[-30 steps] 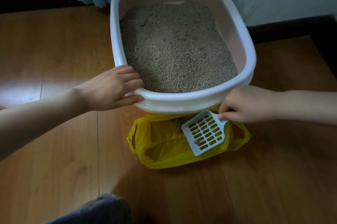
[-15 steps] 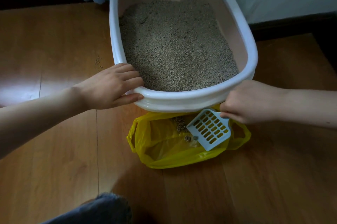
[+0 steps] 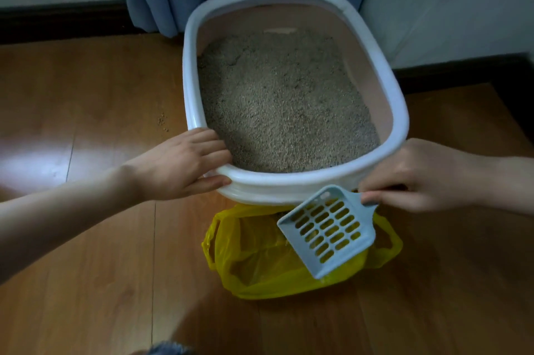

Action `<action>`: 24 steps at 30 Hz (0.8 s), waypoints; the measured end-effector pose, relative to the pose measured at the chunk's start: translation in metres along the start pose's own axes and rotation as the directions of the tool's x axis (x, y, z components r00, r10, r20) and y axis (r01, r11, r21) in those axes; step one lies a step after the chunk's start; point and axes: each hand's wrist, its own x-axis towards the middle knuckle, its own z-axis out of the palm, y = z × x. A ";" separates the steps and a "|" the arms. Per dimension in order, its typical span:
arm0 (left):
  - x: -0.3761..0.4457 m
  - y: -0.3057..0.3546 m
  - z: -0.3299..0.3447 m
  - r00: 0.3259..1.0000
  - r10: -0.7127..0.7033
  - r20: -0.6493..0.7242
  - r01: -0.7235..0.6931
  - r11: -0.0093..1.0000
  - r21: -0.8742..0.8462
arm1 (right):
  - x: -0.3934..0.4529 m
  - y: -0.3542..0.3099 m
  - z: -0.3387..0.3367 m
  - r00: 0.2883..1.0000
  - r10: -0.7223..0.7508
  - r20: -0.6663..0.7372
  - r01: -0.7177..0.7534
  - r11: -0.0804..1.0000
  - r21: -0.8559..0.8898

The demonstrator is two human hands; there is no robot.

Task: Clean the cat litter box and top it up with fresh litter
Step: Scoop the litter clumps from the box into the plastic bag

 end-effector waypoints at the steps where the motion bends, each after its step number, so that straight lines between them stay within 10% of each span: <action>1: 0.000 0.000 0.000 1.000 -0.002 0.001 0.002 1.000 0.000 | 0.001 -0.001 -0.007 0.997 0.056 -0.052 -0.051 0.994 0.093; 5: 0.001 -0.002 0.000 1.000 0.008 0.006 -0.008 1.000 0.021 | 0.016 0.000 -0.038 0.863 0.421 -0.279 -0.265 0.847 0.461; 10: 0.002 -0.005 -0.002 0.999 0.036 0.004 -0.036 0.998 0.056 | 0.046 0.035 -0.083 0.806 0.557 -0.201 -0.592 0.761 -0.264; 17: 0.003 -0.013 0.001 1.000 -0.007 -0.002 0.007 0.994 0.112 | 0.089 0.067 -0.081 0.803 0.595 0.033 -0.283 0.429 -0.858; 24: 0.002 -0.014 0.006 0.999 -0.027 -0.045 0.031 0.994 0.108 | 0.091 0.106 -0.082 0.827 0.471 0.307 -0.132 0.693 -0.709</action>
